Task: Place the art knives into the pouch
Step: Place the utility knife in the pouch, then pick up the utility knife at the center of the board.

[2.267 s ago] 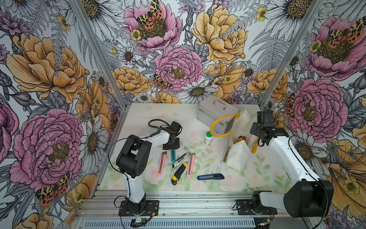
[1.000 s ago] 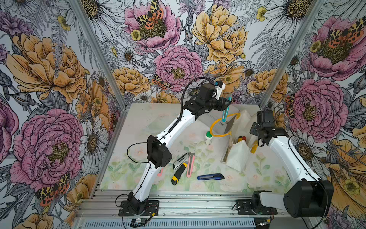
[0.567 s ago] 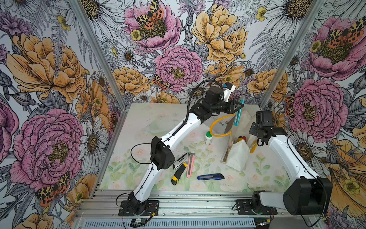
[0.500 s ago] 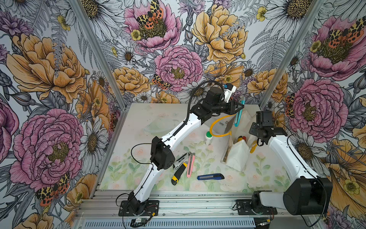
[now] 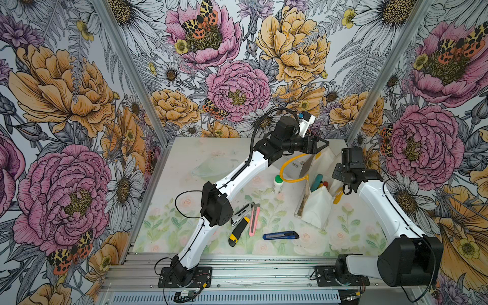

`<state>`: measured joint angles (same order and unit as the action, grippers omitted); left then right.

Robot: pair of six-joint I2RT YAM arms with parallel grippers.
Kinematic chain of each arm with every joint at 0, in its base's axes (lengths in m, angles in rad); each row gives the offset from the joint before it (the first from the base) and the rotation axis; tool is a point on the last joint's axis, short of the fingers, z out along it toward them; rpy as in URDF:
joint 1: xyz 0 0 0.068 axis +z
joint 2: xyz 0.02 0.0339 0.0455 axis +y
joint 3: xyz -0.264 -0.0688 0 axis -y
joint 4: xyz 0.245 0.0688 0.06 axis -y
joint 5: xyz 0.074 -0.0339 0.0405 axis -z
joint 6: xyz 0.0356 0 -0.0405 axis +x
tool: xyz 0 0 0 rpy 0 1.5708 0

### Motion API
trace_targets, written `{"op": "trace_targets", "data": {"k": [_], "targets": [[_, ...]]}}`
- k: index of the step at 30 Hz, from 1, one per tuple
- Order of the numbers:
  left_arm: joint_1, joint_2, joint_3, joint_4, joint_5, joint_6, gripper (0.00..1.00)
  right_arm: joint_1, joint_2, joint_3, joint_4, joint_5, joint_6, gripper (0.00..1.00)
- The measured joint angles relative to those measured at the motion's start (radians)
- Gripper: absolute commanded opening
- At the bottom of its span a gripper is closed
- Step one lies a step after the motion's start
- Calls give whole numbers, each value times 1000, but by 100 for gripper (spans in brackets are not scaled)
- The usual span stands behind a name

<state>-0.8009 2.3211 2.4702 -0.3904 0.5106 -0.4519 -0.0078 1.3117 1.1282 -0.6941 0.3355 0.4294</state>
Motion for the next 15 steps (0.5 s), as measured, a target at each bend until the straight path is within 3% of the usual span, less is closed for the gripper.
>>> {"op": "trace_targets", "data": {"k": [5,10,15], "targets": [[40,-76,-166,7,-18,25,83,0,0,0,0,0,0,0],[161,-302,-546,11,-115,59,83,0,0,0,0,5,0,0],[312,-589,-932,-77,-317,92,84,0,1,0,0,9,1,0]]}}
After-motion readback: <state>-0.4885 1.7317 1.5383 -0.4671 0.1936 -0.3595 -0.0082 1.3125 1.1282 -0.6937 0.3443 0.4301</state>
